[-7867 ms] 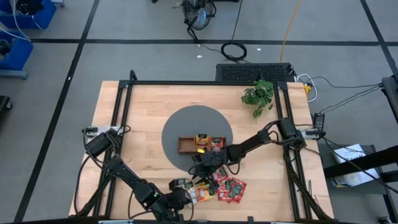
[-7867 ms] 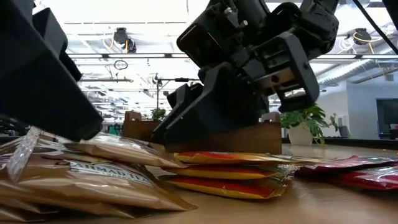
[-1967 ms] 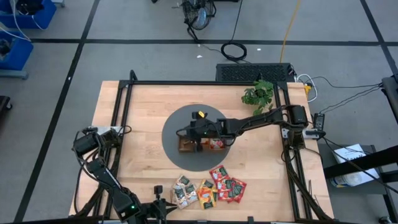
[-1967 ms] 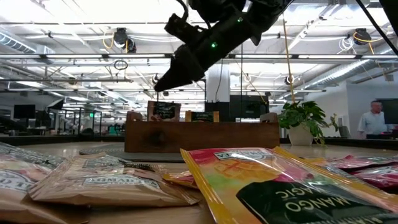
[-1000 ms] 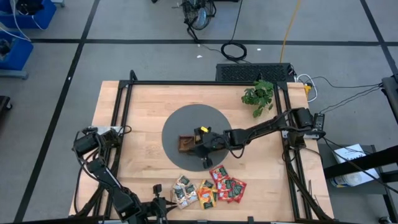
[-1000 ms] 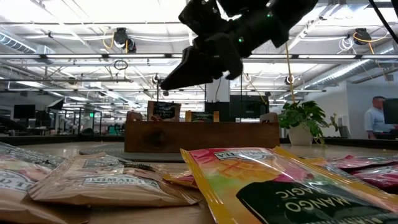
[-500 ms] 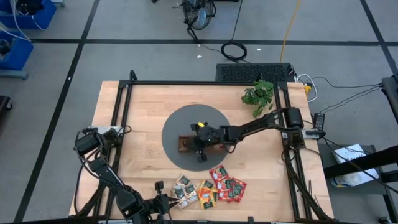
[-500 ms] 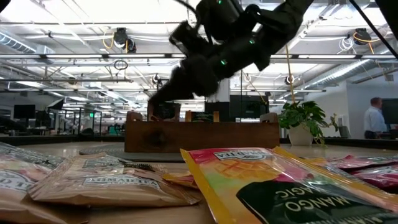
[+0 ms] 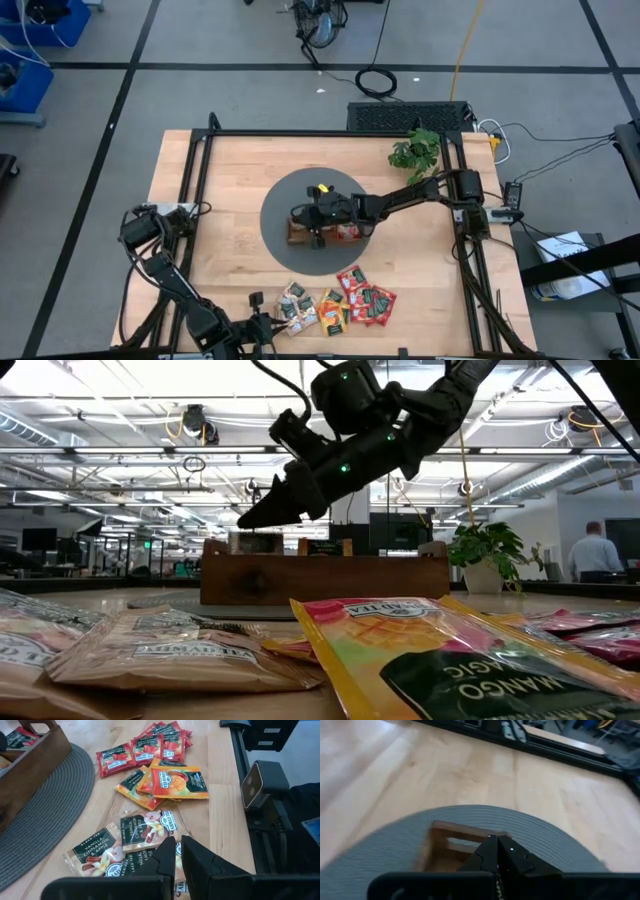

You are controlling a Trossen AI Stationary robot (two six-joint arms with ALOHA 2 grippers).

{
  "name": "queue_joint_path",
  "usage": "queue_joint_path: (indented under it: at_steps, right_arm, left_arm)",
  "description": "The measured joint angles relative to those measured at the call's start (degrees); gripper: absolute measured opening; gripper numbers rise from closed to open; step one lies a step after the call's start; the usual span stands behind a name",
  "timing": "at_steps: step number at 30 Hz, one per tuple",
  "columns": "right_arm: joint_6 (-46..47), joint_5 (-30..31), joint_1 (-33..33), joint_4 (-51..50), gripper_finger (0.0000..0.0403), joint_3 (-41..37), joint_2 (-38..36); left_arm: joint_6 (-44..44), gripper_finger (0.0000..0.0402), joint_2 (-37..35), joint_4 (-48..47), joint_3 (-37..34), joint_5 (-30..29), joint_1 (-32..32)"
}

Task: Pick & Place Tea
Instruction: Put the cinnamon tea sachet into the left compartment of the wooden organizer, then put the strawberry tea sachet into the right compartment of the wooden organizer

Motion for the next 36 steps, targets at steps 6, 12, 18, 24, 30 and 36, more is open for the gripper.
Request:
queue_joint_path:
  at_steps: [6, 12, 18, 24, 30, 36]
  right_arm:
    - [-0.4, 2.1, 0.0, 0.5, 0.0000, 0.0, -0.1]
    - [-1.3, 2.1, 1.2, -0.8, 0.0000, -0.1, -2.8]
    - [-4.8, 1.6, 6.3, -15.0, 0.0000, 0.0, -12.6]
    - [0.0, 3.0, 15.6, -38.2, 0.0000, -3.7, -25.2]
    - [9.9, 13.1, 27.5, -37.8, 0.0000, -20.5, -38.7]
    - [19.9, 21.3, 35.1, -27.3, 0.0000, -35.3, -50.2]
  left_arm:
    - [0.0, 0.0037, 0.0, 0.0, 0.0, 0.0, 0.0]
    - [0.0, 0.0037, 0.0, 0.0, 0.0, 0.1, 0.0]
    - [0.3, 0.0037, 0.0, 0.3, 0.0, 0.2, 0.0]
    - [-6.8, 0.0037, 0.0, 0.2, 0.0, 0.7, 1.6]
    - [0.4, 0.0037, 0.0, 5.1, 0.0, 8.7, 7.3]
    - [14.8, 0.0037, 0.0, 8.7, 4.1, 19.3, 15.4]
